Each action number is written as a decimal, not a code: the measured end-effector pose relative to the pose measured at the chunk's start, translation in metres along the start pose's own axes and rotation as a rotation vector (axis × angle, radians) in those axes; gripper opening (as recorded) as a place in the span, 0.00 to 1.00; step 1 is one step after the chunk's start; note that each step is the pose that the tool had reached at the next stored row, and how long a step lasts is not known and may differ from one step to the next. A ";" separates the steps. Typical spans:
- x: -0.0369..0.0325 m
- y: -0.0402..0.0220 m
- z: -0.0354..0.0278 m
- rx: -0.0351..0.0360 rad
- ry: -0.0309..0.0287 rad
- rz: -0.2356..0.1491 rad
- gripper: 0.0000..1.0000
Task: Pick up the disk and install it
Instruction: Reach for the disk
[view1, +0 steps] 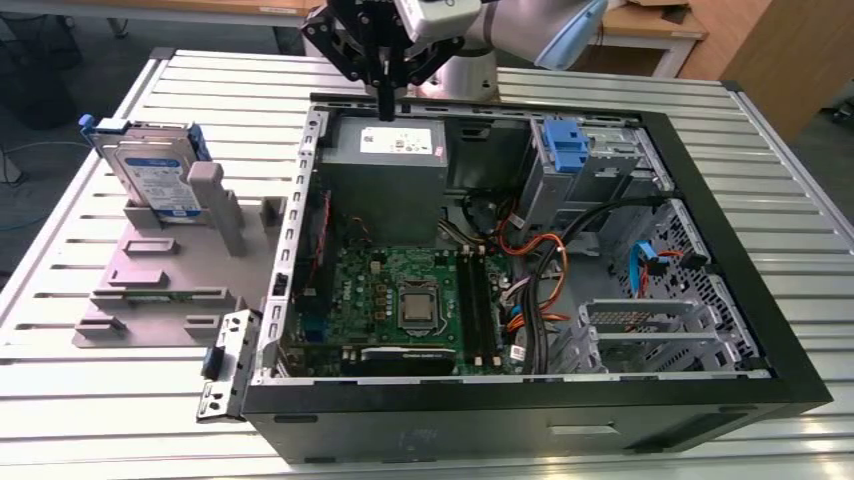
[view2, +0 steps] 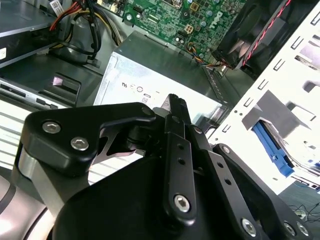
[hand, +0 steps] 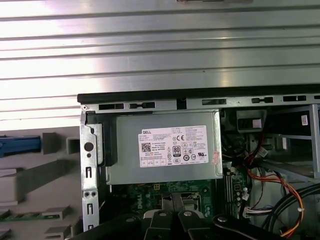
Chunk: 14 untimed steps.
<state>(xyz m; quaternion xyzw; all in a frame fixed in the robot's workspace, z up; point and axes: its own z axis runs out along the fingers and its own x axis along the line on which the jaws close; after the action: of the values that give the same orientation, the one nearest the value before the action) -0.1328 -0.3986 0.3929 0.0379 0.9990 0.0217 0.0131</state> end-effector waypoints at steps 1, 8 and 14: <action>0.0006 0.0000 0.0000 0.0000 0.0000 0.000 0.11; 0.0040 0.0004 0.0000 0.0000 0.0000 0.000 0.11; 0.0069 0.0011 0.0001 0.0000 0.0000 0.000 0.11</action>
<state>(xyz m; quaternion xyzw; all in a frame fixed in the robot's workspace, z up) -0.1397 -0.3969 0.3927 0.0379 0.9990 0.0217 0.0130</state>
